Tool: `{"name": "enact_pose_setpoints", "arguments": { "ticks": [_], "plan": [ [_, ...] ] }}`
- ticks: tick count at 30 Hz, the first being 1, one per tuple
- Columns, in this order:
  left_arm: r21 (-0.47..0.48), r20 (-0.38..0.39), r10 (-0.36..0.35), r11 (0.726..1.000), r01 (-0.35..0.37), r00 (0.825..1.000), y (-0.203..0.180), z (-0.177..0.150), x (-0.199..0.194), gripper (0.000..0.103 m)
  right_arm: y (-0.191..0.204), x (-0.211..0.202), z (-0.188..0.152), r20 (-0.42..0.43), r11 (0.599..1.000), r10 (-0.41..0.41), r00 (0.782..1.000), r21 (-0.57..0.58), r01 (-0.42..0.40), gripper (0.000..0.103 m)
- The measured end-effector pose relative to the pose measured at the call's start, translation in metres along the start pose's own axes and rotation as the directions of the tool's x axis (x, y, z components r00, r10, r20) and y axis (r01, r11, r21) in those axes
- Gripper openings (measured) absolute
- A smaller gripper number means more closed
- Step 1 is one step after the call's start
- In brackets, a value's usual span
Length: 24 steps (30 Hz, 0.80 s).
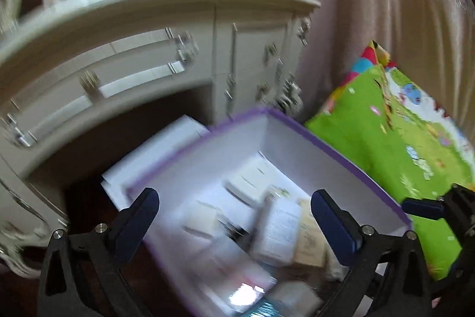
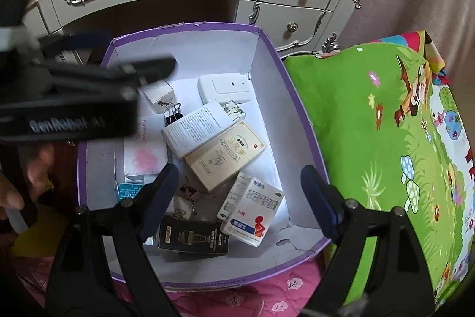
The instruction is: Organize rigid objects
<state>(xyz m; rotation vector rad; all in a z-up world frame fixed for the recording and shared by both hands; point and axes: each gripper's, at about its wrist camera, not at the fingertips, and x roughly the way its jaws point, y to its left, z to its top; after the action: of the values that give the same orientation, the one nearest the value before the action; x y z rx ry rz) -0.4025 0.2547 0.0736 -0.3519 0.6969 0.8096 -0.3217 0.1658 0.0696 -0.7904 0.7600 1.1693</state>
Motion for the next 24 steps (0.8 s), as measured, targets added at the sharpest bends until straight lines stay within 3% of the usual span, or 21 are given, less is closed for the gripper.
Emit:
{"name": "enact_pose_setpoints", "arguments": {
  "ticks": [2, 4, 7, 10, 12, 15, 20, 24],
  "plan": [
    [0.024, 0.050, 0.043, 0.999, -0.044, 0.998, -0.002, 0.007, -0.014, 0.103, -0.002, -0.002, -0.001, 0.001, 1.000, 0.003, 1.000, 0.006, -0.003, 0.086],
    [0.001, 0.053, 0.026, 1.000, -0.026, 0.998, 0.003, 0.011, -0.021, 0.103, -0.002, -0.004, -0.002, 0.004, 1.000, 0.005, 1.000, 0.011, -0.005, 0.086],
    [-0.009, 0.039, -0.024, 1.000, 0.024, 0.999, 0.009, 0.013, -0.023, 0.103, -0.002, -0.008, -0.005, 0.011, 1.000, 0.010, 1.000, 0.009, -0.010, 0.086],
    [-0.033, -0.025, -0.068, 0.997, 0.067, 0.997, 0.015, 0.010, -0.011, 0.103, -0.001, -0.012, -0.008, 0.012, 1.000, 0.010, 1.000, 0.009, -0.010, 0.086],
    [-0.019, -0.070, -0.023, 1.000, 0.022, 0.997, 0.016, 0.006, 0.001, 0.103, 0.000, -0.012, -0.011, 0.010, 1.000, 0.008, 1.000, 0.005, -0.008, 0.086],
    [0.062, -0.056, 0.115, 0.992, -0.112, 0.992, 0.006, -0.002, 0.004, 0.103, 0.000, -0.012, -0.016, 0.008, 1.000, 0.000, 1.000, -0.006, 0.000, 0.086],
    [0.033, -0.127, 0.044, 0.999, -0.041, 0.991, 0.005, -0.009, 0.019, 0.103, -0.007, -0.012, -0.023, 0.001, 1.000, -0.001, 1.000, 0.008, 0.001, 0.086],
    [0.042, -0.153, 0.087, 0.996, -0.081, 0.984, 0.006, -0.018, 0.028, 0.103, -0.012, -0.013, -0.026, -0.004, 1.000, -0.008, 1.000, 0.023, 0.008, 0.086]
  ]
}}
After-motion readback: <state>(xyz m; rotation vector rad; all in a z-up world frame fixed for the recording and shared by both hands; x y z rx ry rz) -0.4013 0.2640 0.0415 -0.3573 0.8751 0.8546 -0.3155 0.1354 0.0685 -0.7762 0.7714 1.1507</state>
